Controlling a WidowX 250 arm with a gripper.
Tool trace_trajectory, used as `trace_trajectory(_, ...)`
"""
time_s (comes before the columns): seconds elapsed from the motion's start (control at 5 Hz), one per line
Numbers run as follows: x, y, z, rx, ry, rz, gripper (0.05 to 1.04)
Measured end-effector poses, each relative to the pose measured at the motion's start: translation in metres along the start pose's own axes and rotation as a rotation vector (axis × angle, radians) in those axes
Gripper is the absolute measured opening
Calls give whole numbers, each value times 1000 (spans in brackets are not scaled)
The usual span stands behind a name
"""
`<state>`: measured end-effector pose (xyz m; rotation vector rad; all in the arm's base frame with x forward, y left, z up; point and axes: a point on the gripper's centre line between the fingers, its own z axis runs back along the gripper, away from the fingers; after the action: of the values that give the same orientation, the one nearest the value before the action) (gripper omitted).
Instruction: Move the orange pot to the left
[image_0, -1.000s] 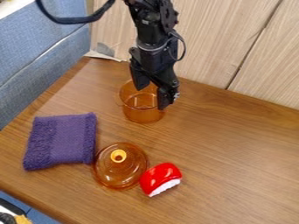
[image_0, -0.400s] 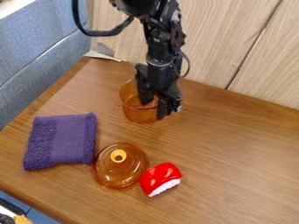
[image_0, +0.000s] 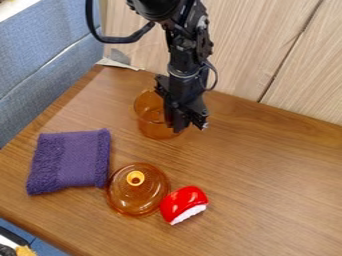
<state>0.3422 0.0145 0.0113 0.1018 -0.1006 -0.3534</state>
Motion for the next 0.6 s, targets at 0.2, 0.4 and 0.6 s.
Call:
trace_trajectory(0.2,-2,1,0,-18,1,5,78)
trace_trajectory(0.4,-7,13,3,-9,6,35,76)
trace_trajectory(0.6,-12,29,18,3,-11,74,76)
